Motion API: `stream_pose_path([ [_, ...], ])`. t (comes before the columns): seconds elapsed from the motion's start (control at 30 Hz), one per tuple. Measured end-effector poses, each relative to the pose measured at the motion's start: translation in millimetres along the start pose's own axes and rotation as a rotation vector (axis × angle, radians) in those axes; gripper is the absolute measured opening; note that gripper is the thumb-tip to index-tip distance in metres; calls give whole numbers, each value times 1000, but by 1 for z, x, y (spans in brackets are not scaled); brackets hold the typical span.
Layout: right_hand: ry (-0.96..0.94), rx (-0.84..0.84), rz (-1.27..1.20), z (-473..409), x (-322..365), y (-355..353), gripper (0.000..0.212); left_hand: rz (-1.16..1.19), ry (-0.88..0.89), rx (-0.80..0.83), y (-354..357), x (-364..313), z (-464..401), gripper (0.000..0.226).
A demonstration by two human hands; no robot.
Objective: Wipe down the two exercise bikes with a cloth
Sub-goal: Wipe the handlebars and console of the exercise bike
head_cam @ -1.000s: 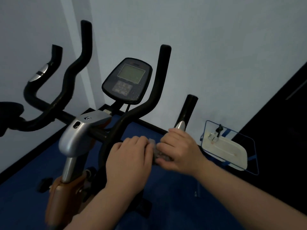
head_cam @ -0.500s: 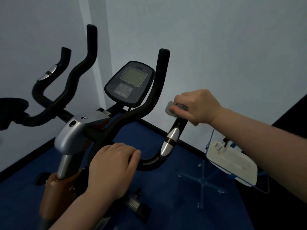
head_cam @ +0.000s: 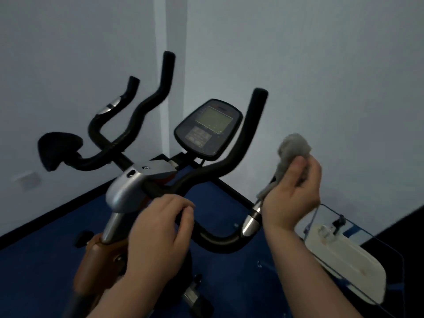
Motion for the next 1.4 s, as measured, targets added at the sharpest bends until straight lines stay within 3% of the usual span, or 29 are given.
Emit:
stream_pose_path([
  [0.1,-294,487,-117,21,35,40,38,-25,-157,-96,-11,21,-12,14],
  [0.2,-573,1069,-104,56,49,79,30,-25,-348,42,-7,31,-18,12],
  [0.27,-757,1240,-42,73,42,82,21,-28,-429,100,-5,35,-18,16],
  [0.33,-924,1298,1,64,30,77,18,-82,-423,98,-6,36,-16,17],
  [0.4,-1005,1279,54,38,21,78,17,-101,-388,81,-7,35,-15,18],
  [0.57,-717,1169,128,38,26,78,20,-128,-334,68,-6,34,-15,16],
  [0.67,-842,1203,92,66,29,63,17,-126,-313,77,-7,34,-15,15],
  [0.77,-913,1157,183,33,19,62,13,-120,-307,93,-6,36,-15,19],
  [0.87,-728,991,321,-12,11,62,13,-115,-270,96,-7,32,-15,28],
  [0.97,-503,955,282,3,17,64,17,-111,-179,106,-6,21,-19,32],
  [1.13,-649,1057,303,31,18,50,18,-90,-127,171,-3,19,-31,38],
  [1.27,-504,815,412,-24,14,57,19,-58,1,158,9,6,-51,39],
  [1.33,-536,685,456,-46,17,65,21,-57,60,183,18,2,-58,41],
  [1.4,-542,707,530,-55,16,72,22,-60,75,202,24,5,-60,45],
])
Point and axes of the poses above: each hand's wrist, its own z-axis away from the middle knuckle, its own y-axis out of the palm, x = y × z, the point moved 1 cm from there along -z, towards the middle knuckle, and after that the axes turned 7 degrees about -y, right-handed, at the moved point
